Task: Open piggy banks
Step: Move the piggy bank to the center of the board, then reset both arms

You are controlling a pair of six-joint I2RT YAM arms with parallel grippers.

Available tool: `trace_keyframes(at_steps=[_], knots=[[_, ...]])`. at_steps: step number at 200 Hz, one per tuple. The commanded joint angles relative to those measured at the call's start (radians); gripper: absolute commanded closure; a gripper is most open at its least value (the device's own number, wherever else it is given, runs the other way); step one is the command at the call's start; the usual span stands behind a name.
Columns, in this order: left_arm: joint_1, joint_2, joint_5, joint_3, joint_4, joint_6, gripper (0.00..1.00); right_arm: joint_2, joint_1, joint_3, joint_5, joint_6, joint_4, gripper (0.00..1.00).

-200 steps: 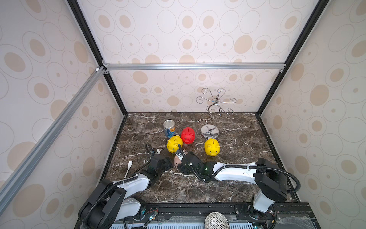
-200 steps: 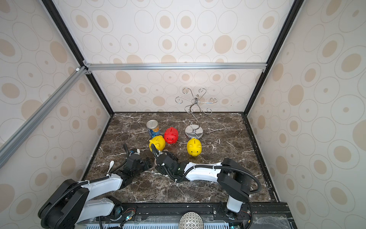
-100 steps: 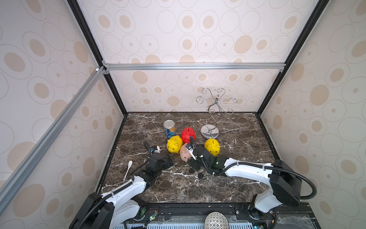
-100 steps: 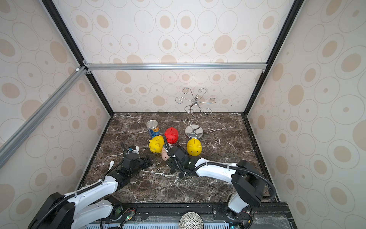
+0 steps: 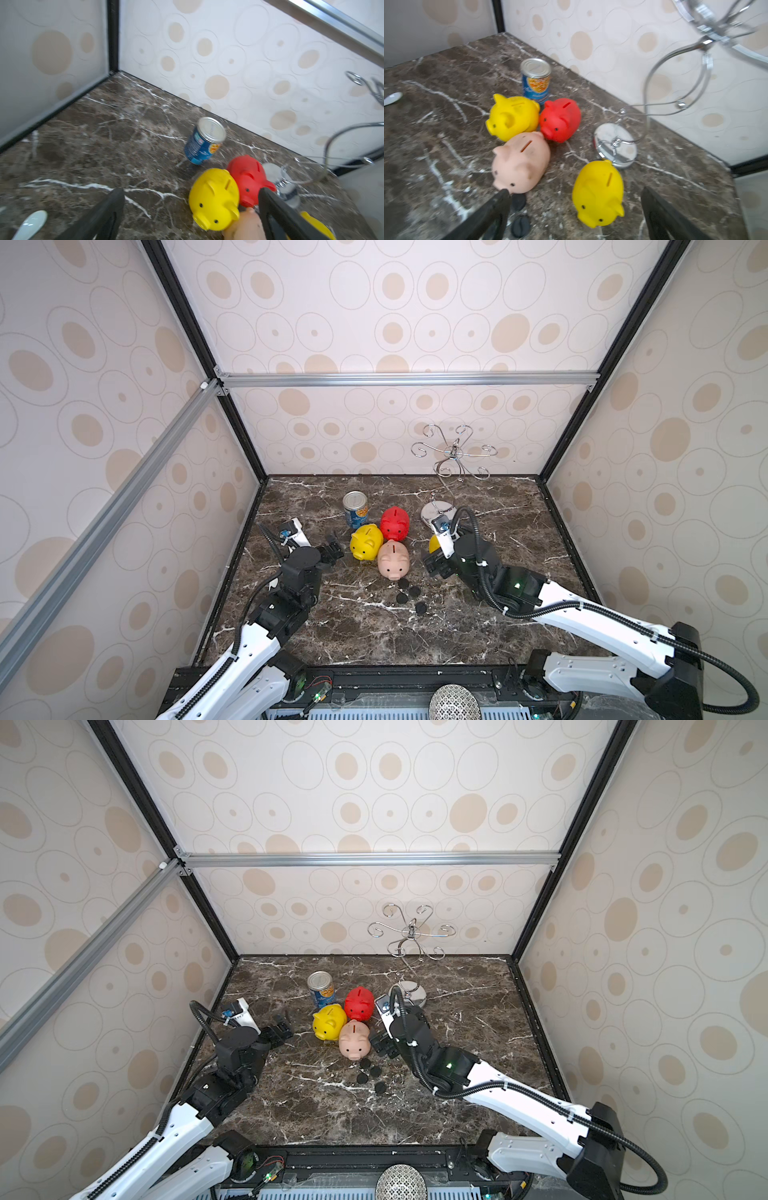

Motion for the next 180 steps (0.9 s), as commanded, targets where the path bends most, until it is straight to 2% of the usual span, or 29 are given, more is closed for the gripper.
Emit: trace_keyframes(at_steps=[1,7,13,28,38,54,64,79,89,110,131,141,165,180], knots=[[-0.004,-0.037,-0.226,-0.066,0.05,0.03,0.0,-0.023,-0.011,-0.032,0.262,-0.077,0.047,0.02],[-0.004,-0.049,-0.235,-0.099,0.12,0.063,0.0,-0.018,-0.031,-0.026,0.319,-0.073,0.043,0.02],[-0.004,-0.059,-0.246,-0.139,0.189,0.082,0.0,-0.02,-0.065,-0.023,0.323,-0.053,0.019,0.02],[-0.004,-0.069,-0.273,-0.228,0.367,0.167,0.0,-0.05,-0.185,-0.04,0.175,-0.002,-0.033,0.02],[-0.002,-0.062,-0.262,-0.282,0.498,0.26,0.0,-0.072,-0.254,-0.079,0.131,0.007,-0.007,0.02],[0.001,-0.012,-0.249,-0.351,0.667,0.437,0.0,-0.111,-0.365,-0.182,0.053,-0.051,0.116,0.02],[0.015,0.035,-0.241,-0.377,0.729,0.492,0.0,-0.13,-0.44,-0.256,0.007,-0.041,0.222,0.02],[0.047,0.099,-0.178,-0.408,0.8,0.576,0.0,-0.137,-0.569,-0.339,-0.144,-0.046,0.32,0.02],[0.066,0.135,-0.172,-0.427,0.858,0.591,0.0,-0.12,-0.631,-0.372,-0.202,-0.073,0.362,0.02],[0.141,0.195,-0.079,-0.48,0.978,0.663,0.0,-0.042,-0.706,-0.448,-0.262,-0.123,0.504,0.02],[0.262,0.272,0.042,-0.556,1.16,0.606,0.0,0.076,-0.783,-0.502,-0.322,-0.004,0.684,0.02],[0.304,0.337,0.076,-0.585,1.282,0.581,0.0,0.135,-0.791,-0.514,-0.329,-0.008,0.76,0.02],[0.35,0.526,0.159,-0.609,1.55,0.612,0.0,0.241,-0.805,-0.527,-0.329,-0.03,0.859,0.02],[0.366,0.587,0.19,-0.571,1.558,0.645,0.0,0.306,-0.821,-0.548,-0.342,-0.018,0.943,0.02]])
